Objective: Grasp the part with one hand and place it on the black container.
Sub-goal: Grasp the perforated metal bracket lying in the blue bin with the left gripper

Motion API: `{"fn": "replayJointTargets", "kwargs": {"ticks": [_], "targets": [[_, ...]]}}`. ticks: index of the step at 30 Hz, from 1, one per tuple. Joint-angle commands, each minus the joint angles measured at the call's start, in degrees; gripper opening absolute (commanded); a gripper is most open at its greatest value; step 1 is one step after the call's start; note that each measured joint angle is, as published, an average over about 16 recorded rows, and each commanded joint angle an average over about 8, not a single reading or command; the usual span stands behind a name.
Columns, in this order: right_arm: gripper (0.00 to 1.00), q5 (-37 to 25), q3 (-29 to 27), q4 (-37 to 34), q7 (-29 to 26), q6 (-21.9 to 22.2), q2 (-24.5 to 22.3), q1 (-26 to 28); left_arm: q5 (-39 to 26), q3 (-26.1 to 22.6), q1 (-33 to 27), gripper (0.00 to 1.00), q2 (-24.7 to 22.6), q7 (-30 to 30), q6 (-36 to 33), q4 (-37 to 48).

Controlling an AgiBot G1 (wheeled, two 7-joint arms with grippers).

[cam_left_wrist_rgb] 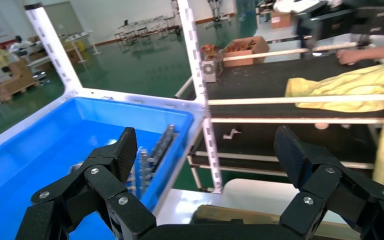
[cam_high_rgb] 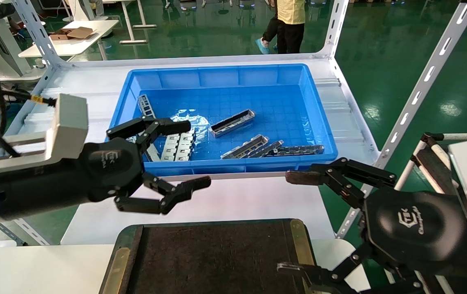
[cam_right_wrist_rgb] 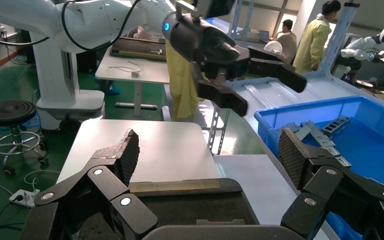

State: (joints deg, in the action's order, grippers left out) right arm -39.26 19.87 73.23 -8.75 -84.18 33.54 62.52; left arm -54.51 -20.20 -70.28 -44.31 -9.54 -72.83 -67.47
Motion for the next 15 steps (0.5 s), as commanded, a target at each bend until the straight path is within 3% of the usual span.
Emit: {"fn": "replayJointTargets", "kwargs": {"ticks": [1, 15], "targets": [[1.0, 0.0, 0.0, 0.0, 0.0, 0.0, 0.0, 0.0, -1.26, -0.59, -1.09, 1.0, -0.96, -0.25, 0.93, 0.81], [1.0, 0.01, 0.02, 0.0, 0.01, 0.01, -0.01, 0.0, -13.52, -6.21, -9.43, 1.0, -14.54, 3.32, 13.0, 15.88]]}}
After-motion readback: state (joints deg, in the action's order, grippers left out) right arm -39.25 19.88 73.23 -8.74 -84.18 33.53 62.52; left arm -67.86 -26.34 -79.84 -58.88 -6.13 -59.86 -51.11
